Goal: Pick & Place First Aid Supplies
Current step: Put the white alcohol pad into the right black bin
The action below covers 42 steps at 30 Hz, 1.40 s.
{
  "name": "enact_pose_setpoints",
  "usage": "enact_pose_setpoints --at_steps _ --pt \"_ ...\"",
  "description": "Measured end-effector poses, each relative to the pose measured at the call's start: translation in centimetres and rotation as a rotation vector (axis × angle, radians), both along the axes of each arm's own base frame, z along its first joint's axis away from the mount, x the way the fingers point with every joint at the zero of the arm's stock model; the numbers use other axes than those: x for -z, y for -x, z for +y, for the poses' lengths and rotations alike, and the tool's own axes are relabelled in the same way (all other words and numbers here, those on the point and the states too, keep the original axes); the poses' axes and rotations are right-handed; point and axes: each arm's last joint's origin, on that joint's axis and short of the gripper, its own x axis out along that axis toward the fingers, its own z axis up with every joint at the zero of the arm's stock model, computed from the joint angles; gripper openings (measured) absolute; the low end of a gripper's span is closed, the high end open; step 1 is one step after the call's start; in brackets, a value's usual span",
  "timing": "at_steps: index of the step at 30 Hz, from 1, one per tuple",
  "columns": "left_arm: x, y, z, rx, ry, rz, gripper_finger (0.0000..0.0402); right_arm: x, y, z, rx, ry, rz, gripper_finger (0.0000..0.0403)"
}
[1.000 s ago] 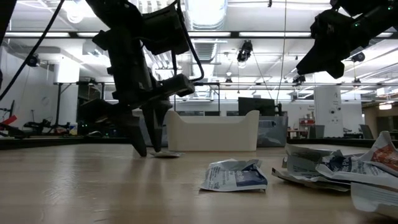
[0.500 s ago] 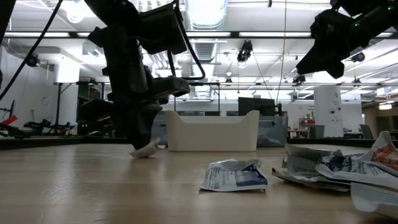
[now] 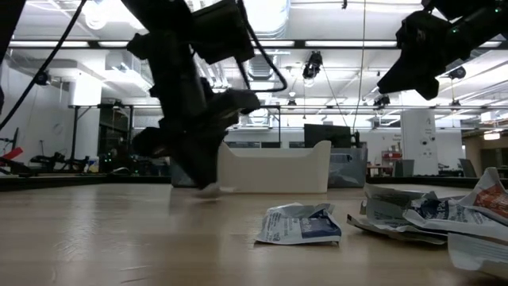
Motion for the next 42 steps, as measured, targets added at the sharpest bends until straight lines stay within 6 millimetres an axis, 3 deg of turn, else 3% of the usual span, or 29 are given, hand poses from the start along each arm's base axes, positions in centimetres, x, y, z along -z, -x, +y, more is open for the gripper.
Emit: enact_pose_setpoints --at_steps 12,22,30,42 --pt "-1.7 -1.9 -0.3 0.049 0.006 -0.210 0.0000 0.0 -0.1 0.1 -0.011 -0.032 -0.017 0.0106" --pt "-9.2 -4.8 0.7 0.079 -0.244 -0.377 0.0000 0.3 -1.5 0.2 -0.168 -0.181 -0.051 0.0103" --pt "-14.9 -5.4 3.4 0.056 -0.506 -0.376 0.0000 1.0 -3.9 -0.2 -0.203 -0.235 -0.062 0.0148" --pt "-16.0 -5.6 6.3 0.053 -0.591 -0.367 0.0000 -0.3 -7.3 -1.5 -0.227 -0.235 -0.187 0.0203"
